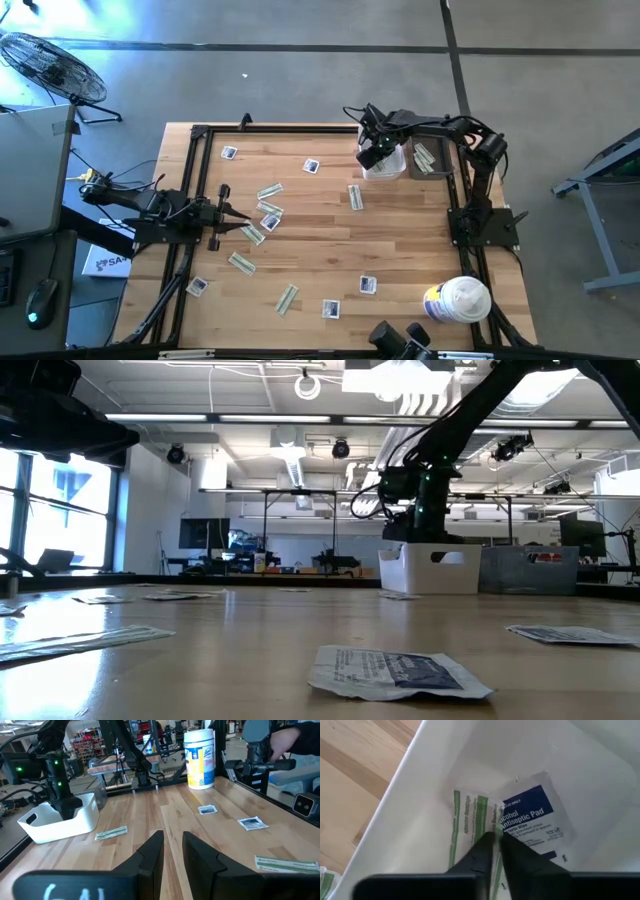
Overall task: Pick & Place First Aid Supplies
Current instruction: Put the bandage into the gray bin
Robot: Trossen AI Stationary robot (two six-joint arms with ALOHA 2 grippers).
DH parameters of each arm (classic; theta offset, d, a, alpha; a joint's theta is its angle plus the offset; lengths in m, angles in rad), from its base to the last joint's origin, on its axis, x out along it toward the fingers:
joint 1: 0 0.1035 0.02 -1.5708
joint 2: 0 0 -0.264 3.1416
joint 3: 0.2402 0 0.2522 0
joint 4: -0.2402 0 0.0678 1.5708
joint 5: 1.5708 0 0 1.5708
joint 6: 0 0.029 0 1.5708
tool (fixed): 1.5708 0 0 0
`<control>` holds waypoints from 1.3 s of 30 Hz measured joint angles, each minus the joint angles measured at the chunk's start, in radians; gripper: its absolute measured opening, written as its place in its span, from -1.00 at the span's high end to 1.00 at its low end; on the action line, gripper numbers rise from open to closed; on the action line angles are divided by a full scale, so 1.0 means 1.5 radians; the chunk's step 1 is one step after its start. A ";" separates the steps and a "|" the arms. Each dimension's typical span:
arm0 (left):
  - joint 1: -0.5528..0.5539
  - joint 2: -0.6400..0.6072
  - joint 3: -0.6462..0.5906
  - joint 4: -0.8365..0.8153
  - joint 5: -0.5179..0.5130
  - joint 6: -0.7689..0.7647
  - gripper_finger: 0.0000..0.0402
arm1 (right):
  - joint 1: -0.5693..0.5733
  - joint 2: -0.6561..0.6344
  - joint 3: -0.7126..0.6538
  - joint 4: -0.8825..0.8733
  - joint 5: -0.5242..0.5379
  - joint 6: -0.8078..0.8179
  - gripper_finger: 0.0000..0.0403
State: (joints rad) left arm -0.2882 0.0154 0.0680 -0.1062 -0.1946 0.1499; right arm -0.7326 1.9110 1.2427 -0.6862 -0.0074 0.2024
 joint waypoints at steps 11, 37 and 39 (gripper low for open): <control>0.000 0.000 0.000 0.000 0.000 0.000 0.65 | -0.006 -0.092 0.000 -0.007 -0.004 0.005 0.98; 0.000 0.000 0.000 0.000 0.000 0.000 0.65 | -0.142 -0.381 -0.094 -0.236 0.170 0.139 1.00; 0.000 0.000 0.000 0.000 0.000 0.000 0.65 | -0.144 -0.381 -0.138 -0.191 0.157 0.140 0.99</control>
State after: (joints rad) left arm -0.2882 0.0153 0.0679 -0.1062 -0.1945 0.1499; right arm -0.9480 1.3396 1.0361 -0.9725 0.2283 0.4120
